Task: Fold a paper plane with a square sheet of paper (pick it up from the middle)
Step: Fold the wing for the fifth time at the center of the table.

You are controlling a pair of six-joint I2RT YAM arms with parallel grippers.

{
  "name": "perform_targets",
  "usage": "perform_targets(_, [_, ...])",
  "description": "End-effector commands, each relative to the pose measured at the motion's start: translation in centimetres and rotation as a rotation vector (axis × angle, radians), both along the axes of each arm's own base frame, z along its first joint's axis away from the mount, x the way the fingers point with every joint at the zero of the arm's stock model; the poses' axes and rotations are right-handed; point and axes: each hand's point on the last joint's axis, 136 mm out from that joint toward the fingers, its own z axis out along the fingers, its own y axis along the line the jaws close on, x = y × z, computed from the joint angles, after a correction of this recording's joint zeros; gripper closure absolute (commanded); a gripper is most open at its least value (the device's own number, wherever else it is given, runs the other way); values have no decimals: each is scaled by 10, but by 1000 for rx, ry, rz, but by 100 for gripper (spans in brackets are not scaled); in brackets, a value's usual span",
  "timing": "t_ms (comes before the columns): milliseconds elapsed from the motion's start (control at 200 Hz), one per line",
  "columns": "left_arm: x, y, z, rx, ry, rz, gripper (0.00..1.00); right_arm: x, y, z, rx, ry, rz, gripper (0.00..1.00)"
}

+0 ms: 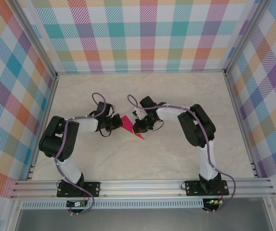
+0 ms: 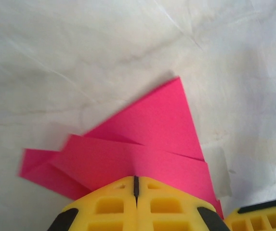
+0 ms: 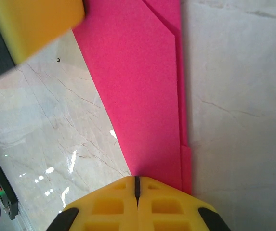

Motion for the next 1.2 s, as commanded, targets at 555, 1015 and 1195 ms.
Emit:
perform_targets(555, [32,50,74,-27,-161,131,95,-28,-33,-34,-157,85,-1,93])
perform_targets(1015, [-6,-38,40,-194,-80,-37,99,11,11,54,78,-78,-40,91])
perform_targets(1195, [-16,-46,25,-200,-56,-49,100,5,6,38,-12,-82,-27,91])
